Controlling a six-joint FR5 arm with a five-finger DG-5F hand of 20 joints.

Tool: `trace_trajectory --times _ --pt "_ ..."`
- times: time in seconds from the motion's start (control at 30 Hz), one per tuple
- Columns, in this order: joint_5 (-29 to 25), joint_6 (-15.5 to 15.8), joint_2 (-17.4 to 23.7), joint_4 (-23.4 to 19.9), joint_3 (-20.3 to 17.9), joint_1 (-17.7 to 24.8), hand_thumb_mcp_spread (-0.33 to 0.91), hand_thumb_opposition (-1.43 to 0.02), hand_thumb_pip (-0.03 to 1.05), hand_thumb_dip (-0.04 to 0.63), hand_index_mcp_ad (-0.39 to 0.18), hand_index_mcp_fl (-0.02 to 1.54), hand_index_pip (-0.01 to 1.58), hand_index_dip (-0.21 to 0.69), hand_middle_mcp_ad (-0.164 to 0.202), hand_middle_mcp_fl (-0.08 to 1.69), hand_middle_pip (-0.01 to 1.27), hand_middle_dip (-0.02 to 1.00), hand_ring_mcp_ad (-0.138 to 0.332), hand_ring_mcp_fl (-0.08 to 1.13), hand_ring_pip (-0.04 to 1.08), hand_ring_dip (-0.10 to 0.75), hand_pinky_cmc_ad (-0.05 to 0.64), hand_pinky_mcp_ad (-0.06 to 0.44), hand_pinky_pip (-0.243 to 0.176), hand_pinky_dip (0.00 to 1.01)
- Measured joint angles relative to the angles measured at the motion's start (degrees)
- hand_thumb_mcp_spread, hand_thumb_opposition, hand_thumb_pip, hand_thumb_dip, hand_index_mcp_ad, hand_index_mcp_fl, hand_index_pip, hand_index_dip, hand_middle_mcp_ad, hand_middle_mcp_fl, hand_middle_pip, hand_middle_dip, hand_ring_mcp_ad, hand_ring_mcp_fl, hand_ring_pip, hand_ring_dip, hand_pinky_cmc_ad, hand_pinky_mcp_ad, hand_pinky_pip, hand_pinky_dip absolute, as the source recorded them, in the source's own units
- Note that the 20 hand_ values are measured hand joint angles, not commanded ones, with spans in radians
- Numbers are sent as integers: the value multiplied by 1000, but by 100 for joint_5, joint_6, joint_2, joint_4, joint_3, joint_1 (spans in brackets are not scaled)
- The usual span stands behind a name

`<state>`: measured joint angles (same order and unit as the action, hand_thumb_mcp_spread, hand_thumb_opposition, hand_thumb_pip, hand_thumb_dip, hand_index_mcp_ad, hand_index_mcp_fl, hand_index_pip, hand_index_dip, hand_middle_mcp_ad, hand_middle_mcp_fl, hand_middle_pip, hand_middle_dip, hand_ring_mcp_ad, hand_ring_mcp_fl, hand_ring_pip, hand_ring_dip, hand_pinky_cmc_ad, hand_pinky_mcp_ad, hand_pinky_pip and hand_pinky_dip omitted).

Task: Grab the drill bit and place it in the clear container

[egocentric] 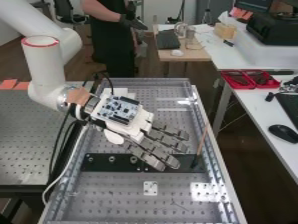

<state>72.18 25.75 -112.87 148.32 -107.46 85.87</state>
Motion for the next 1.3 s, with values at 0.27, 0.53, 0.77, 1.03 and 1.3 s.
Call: trace_trajectory --times 0.27,0.53,0.77,1.03,1.3 --pt "-26 -19 0 9 -2 9 298 -709 579 173 -54 73 129 134 51 -23 119 175 169 -35 99 26 162 117 -91 264" --pt "-16 -4 -18 63 29 7 298 -709 579 173 -54 110 129 136 51 24 119 175 169 -35 101 26 169 124 -91 265" --pt "-94 202 -229 562 400 -4 298 -709 579 173 -54 126 166 140 51 23 119 175 171 -31 99 26 171 122 -91 265" --pt "-158 287 -512 743 799 -79 304 -745 635 208 -54 120 569 143 51 17 119 175 171 -31 101 26 176 126 -91 262" --pt "-57 347 -665 793 964 -140 367 -771 646 253 -54 227 887 141 51 54 119 175 171 -35 101 26 176 122 -91 251"
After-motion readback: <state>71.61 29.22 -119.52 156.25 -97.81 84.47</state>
